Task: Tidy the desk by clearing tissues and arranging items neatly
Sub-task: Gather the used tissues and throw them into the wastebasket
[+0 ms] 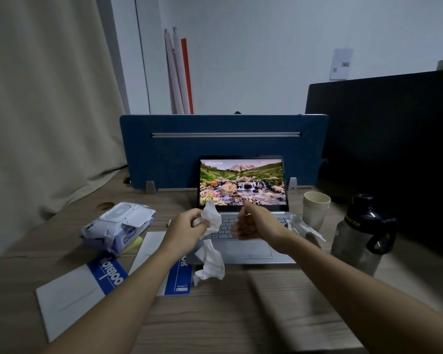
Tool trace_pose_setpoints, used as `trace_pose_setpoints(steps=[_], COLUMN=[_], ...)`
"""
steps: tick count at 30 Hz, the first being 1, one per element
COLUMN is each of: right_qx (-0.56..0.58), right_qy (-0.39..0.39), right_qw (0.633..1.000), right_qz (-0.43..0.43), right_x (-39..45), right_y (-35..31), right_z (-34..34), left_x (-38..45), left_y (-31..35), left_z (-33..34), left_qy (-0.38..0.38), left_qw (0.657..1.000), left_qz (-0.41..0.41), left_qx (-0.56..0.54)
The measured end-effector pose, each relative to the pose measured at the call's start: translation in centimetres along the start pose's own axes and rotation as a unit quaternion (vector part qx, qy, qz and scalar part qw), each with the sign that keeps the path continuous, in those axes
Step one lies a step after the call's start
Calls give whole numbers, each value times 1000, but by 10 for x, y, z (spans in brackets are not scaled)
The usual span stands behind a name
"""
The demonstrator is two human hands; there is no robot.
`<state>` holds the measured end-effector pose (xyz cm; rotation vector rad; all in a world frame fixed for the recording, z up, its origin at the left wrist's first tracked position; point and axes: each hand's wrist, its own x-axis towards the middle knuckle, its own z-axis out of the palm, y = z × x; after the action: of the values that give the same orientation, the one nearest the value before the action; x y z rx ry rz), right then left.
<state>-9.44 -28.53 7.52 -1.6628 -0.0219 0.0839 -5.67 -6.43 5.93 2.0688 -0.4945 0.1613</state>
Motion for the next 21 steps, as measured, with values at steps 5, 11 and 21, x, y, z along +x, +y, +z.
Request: trace_pose_setpoints(steps=[5, 11, 21], right_qx=[-488, -656, -612], right_qy=[89, 143, 136], right_qw=[868, 737, 775], right_qz=[-7, 82, 76], right_x=[1, -9, -7], right_y=[13, 31, 58], right_z=[-38, -69, -89], left_x=[0, -6, -15], left_y=[-12, -24, -25], left_z=[-9, -17, -27], left_qy=[23, 37, 13], left_qw=[1000, 998, 998], left_qz=[-16, -43, -20], left_qx=[8, 2, 56])
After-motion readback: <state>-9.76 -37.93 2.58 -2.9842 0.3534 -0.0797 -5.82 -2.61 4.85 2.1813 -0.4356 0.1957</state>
